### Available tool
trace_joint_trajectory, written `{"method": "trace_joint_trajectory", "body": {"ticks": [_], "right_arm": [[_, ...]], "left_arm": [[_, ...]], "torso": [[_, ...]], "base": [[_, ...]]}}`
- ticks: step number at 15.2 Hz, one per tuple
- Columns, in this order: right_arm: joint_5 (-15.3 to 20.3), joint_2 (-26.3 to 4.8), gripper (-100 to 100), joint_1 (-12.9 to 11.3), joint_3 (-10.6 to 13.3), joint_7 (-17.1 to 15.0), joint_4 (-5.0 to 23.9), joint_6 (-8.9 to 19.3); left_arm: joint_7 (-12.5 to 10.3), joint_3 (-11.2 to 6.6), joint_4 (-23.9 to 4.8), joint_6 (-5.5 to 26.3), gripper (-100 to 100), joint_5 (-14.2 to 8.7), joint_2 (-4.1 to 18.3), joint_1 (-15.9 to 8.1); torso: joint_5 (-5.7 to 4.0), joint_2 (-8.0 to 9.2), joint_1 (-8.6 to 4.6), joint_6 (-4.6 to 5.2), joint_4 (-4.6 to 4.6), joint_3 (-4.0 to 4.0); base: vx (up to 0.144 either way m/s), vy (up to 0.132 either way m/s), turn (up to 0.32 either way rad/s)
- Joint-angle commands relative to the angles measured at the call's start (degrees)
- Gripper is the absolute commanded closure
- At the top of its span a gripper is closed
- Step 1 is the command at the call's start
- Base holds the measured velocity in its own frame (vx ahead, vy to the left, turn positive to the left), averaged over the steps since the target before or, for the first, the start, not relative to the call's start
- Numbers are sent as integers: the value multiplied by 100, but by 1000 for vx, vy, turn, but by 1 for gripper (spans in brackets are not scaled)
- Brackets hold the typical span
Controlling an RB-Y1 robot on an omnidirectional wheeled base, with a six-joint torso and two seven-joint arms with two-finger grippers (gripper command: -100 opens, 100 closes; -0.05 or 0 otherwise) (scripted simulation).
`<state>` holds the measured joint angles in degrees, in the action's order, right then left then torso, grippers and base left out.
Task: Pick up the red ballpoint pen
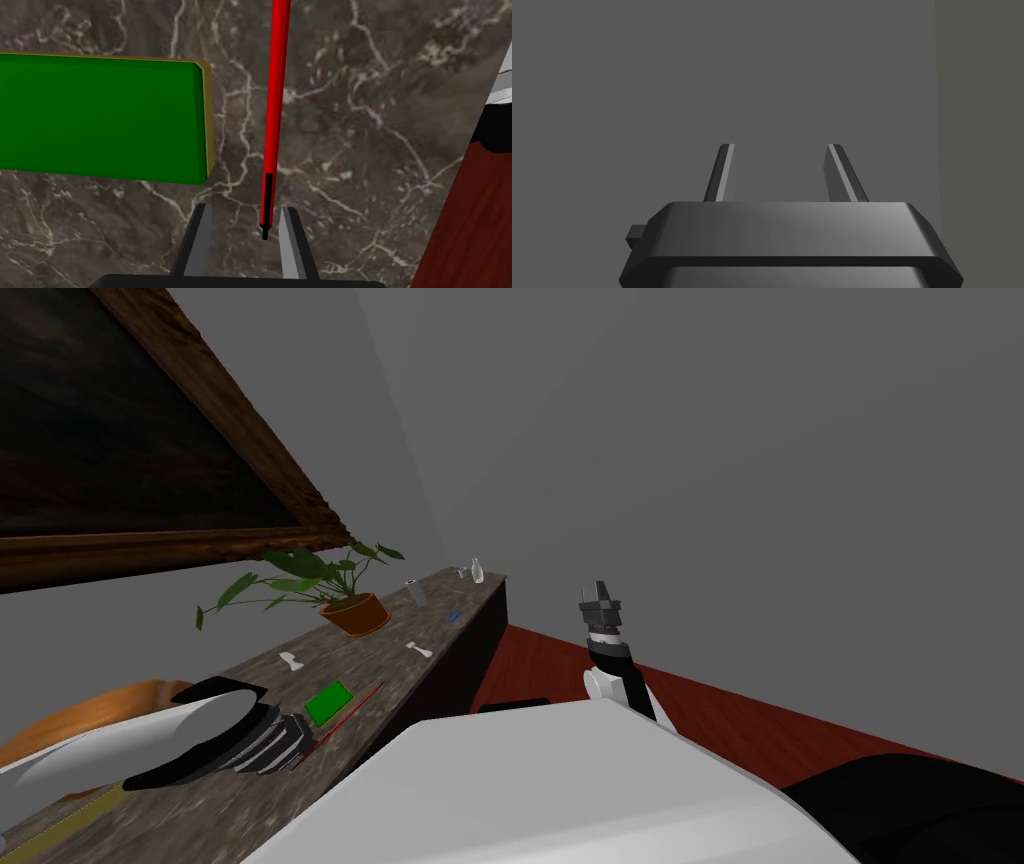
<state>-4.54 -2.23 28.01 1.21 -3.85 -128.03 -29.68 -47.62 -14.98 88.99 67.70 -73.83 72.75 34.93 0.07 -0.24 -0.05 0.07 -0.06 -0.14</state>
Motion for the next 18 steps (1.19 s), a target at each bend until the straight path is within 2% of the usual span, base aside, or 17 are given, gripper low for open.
{"method": "trace_joint_trajectory", "body": {"ticks": [1,7,9,11,12,13,18], "right_arm": [[0,0,0,0,0,0,0,0],[0,1,0,1,0,0,0,0],[0,1,0,1,0,0,-1,0],[0,1,0,1,1,0,-1,0],[0,1,0,0,1,0,-1,0],[0,1,0,0,0,0,-1,0],[0,-1,0,1,-1,0,0,0]], "left_arm": [[17,-20,-120,-160,-100,147,7,-164],[117,-107,-449,-548,-100,494,-122,-423],[216,-152,-569,-698,-100,629,-283,-521],[293,-166,-603,-757,-100,683,-427,-561],[246,-148,-586,-711,-100,647,-344,-545],[430,-155,-705,-770,-100,666,-454,-577],[858,-174,-995,-872,-100,688,-680,-650]], "torso": [[0,0,0,0,0,0],[-7,-18,-31,-2,-5,-11],[-7,-14,-34,-4,-4,-9],[-9,-2,-40,-6,-2,-2],[-8,8,-39,-6,0,3],[-8,14,-25,-5,2,7],[6,-10,26,-6,-3,-6]], "base": [[61,-111,-68],[72,-126,-38],[52,-147,16],[15,-150,54],[-7,-87,27],[20,-35,33],[65,-4,43]]}}
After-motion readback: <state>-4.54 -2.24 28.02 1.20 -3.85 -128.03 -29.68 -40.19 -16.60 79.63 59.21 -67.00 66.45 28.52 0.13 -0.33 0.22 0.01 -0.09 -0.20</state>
